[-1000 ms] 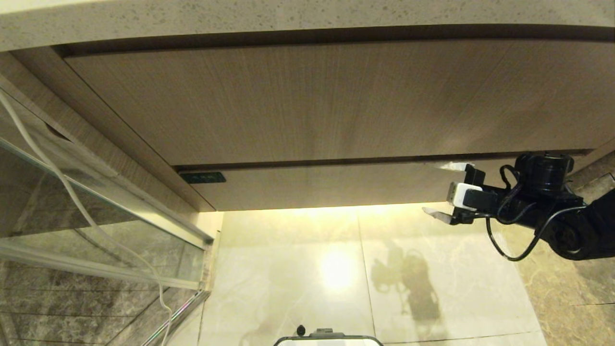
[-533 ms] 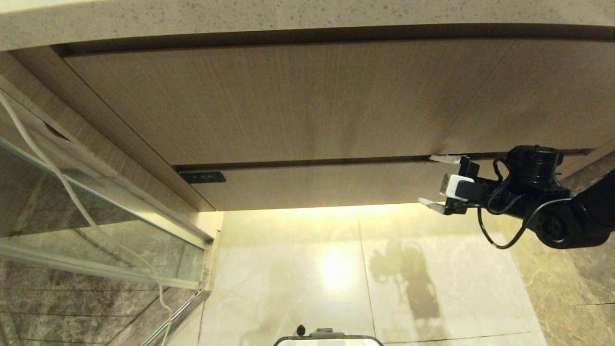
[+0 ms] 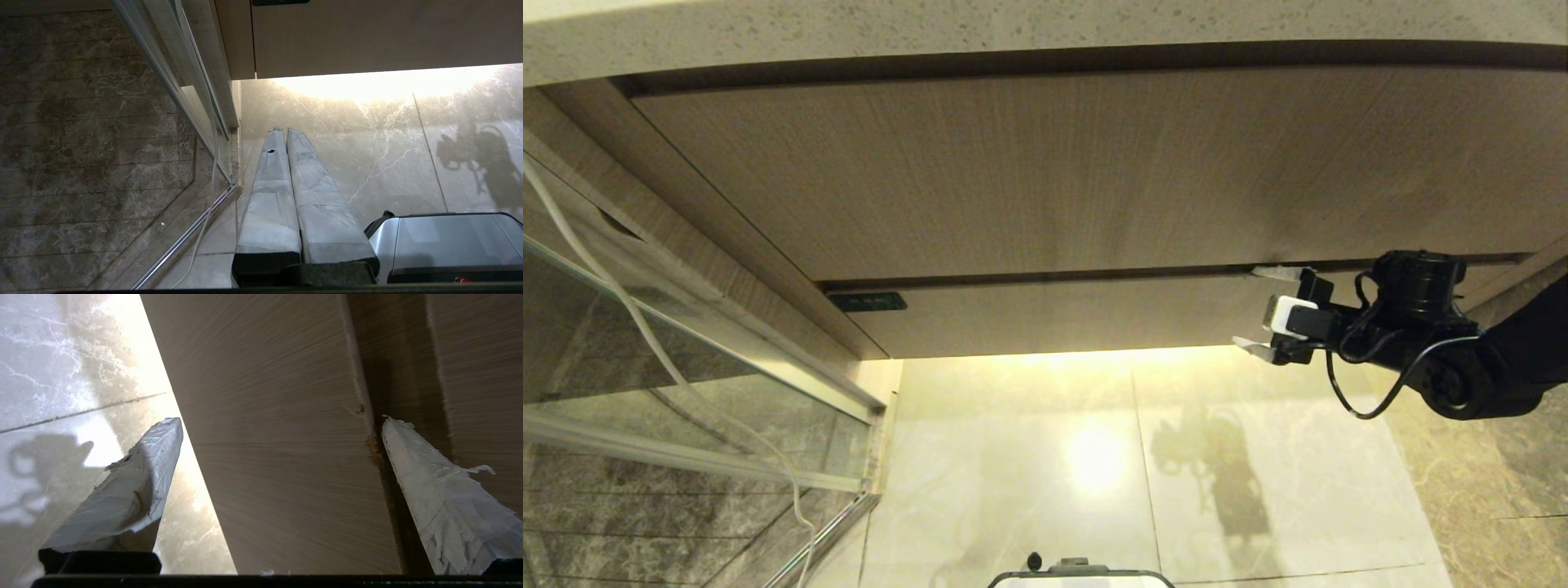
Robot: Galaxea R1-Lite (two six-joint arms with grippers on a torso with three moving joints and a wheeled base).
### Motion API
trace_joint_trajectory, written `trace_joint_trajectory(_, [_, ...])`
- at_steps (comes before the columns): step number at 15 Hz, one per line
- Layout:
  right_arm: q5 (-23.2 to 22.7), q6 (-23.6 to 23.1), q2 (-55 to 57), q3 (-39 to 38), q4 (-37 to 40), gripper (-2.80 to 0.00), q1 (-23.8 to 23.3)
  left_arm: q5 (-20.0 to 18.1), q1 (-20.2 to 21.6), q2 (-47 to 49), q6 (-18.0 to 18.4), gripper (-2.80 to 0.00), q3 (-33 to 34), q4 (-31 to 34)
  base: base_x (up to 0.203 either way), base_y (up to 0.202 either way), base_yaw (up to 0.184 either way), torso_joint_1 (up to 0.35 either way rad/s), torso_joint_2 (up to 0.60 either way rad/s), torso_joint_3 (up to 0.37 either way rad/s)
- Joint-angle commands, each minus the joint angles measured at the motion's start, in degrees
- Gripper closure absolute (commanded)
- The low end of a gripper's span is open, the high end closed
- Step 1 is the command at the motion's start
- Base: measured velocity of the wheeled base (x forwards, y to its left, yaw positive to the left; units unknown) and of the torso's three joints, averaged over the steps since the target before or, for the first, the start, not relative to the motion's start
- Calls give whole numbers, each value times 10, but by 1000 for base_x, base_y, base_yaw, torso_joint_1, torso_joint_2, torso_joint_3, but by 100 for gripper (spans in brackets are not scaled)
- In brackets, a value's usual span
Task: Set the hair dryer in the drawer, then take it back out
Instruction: Pull open the drawer
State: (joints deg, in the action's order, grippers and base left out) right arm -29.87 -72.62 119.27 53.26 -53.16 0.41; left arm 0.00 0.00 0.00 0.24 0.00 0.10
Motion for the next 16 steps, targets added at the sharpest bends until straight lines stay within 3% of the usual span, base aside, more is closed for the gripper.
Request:
trace_joint_trajectory(1, [0, -3, 6, 6, -3, -280, 0, 0, 0, 0, 0, 0, 1, 0, 0, 0, 0, 0, 0, 0])
trace_joint_trajectory(12, [2, -5, 32, 32, 0, -280, 0, 0, 0, -1, 0, 0, 0, 0, 0, 0, 0, 0, 0, 0])
trace_joint_trajectory(16, [6, -5, 43, 48, 45, -280, 0, 0, 0, 0, 0, 0, 0, 0, 0, 0, 0, 0, 0, 0])
